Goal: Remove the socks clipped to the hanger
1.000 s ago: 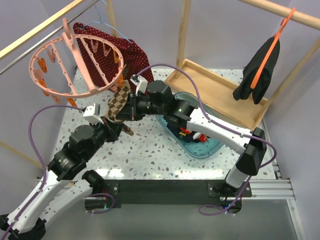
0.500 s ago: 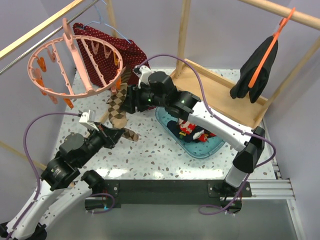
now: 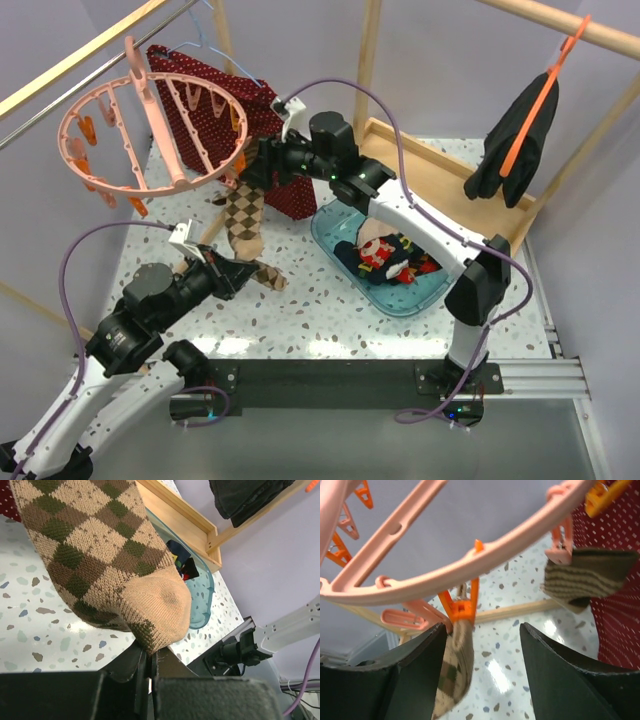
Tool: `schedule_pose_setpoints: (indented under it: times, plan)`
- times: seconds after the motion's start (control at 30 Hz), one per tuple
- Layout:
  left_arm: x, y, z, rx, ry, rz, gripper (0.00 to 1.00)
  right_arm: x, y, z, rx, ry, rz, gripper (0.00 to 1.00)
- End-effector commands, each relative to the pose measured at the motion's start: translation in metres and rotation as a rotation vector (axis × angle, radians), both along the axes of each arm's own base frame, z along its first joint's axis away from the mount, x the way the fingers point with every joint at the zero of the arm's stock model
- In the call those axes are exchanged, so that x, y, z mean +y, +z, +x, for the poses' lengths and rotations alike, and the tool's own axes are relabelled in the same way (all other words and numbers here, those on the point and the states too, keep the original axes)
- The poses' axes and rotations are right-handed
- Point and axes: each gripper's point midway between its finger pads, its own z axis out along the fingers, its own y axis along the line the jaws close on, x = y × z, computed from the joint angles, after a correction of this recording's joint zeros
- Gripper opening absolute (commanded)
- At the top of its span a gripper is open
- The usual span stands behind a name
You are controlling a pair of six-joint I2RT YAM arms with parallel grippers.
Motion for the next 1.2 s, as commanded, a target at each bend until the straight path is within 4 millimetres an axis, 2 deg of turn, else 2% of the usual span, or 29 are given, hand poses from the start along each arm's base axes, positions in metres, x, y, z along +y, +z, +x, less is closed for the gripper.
schedule_pose_setpoints:
  times: [0.0, 0.07, 0.33, 0.47, 0.6, 0.67, 0.73, 0.83, 0.9, 1.17]
  plan:
    - [-0.008, 0.028, -0.002, -0.066, -0.041, -0.062, 0.0, 0.019, 0.046, -0.005, -0.142, 0.099, 0.122, 0.64]
    - [-0.009, 0.03, -0.002, -0.066, -0.044, -0.064, 0.0, 0.023, 0.042, 0.001, -0.138, 0.085, 0.12, 0.62]
    - [-0.012, 0.024, -0.004, -0.052, -0.062, -0.073, 0.0, 0.031, 0.055, 0.005, -0.167, 0.097, 0.189, 0.49]
    - [-0.012, 0.024, -0.005, -0.053, -0.065, -0.074, 0.0, 0.033, 0.061, 0.005, -0.172, 0.096, 0.239, 0.46]
    - [-0.013, 0.024, -0.006, -0.057, -0.074, -0.079, 0.0, 0.037, 0.065, 0.007, -0.157, 0.097, 0.257, 0.47]
    - [-0.014, 0.024, -0.006, -0.056, -0.079, -0.078, 0.0, 0.039, 0.057, 0.01, -0.145, 0.094, 0.235, 0.54]
    - [-0.014, 0.023, -0.007, -0.055, -0.084, -0.075, 0.0, 0.039, 0.059, 0.013, -0.156, 0.082, 0.228, 0.57]
    - [-0.015, 0.023, -0.007, -0.053, -0.089, -0.073, 0.0, 0.039, 0.056, 0.015, -0.163, 0.074, 0.214, 0.57]
    - [-0.016, 0.023, -0.007, -0.05, -0.093, -0.075, 0.0, 0.039, 0.055, 0.016, -0.168, 0.073, 0.215, 0.53]
    - [-0.016, 0.019, -0.008, -0.037, -0.093, -0.076, 0.0, 0.041, 0.058, 0.019, -0.172, 0.07, 0.221, 0.19]
